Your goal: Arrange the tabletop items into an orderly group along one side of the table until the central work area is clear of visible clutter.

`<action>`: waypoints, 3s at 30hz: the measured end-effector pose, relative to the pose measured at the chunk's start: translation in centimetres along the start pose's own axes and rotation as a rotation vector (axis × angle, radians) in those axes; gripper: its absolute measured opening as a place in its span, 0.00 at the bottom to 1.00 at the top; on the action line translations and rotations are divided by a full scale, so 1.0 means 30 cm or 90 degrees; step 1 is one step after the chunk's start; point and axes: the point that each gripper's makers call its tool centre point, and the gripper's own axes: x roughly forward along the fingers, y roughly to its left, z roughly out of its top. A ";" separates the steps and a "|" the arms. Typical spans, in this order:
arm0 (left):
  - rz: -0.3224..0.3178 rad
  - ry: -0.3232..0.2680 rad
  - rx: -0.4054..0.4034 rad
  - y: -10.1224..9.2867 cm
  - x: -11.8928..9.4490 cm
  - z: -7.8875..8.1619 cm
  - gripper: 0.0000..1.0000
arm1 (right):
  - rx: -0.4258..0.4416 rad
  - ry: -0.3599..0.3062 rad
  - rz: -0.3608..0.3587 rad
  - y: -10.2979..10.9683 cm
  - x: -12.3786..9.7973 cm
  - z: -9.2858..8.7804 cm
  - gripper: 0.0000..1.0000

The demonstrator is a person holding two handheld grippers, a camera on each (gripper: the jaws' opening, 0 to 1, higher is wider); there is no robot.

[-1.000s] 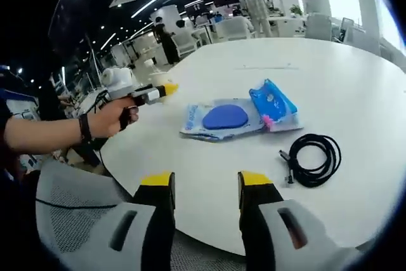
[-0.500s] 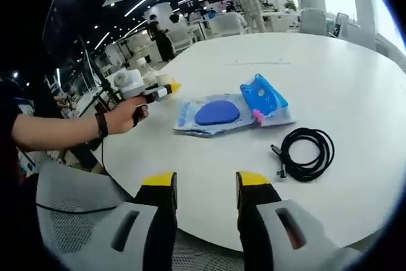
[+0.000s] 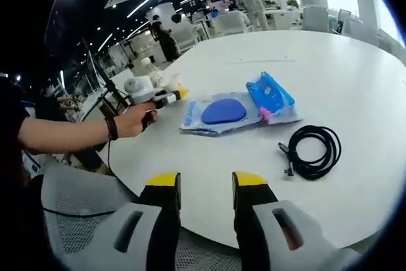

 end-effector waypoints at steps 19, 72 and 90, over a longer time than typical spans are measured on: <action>0.027 0.024 -0.026 -0.001 -0.044 -0.028 0.35 | 0.010 -0.010 -0.001 -0.009 0.001 0.004 0.31; -0.021 0.098 -0.021 -0.088 -0.489 0.038 0.82 | 0.022 -0.040 0.006 -0.011 -0.013 0.022 0.36; -0.043 0.096 -0.003 -0.229 -0.664 0.035 0.85 | 0.048 -0.063 -0.008 -0.037 -0.023 0.038 0.36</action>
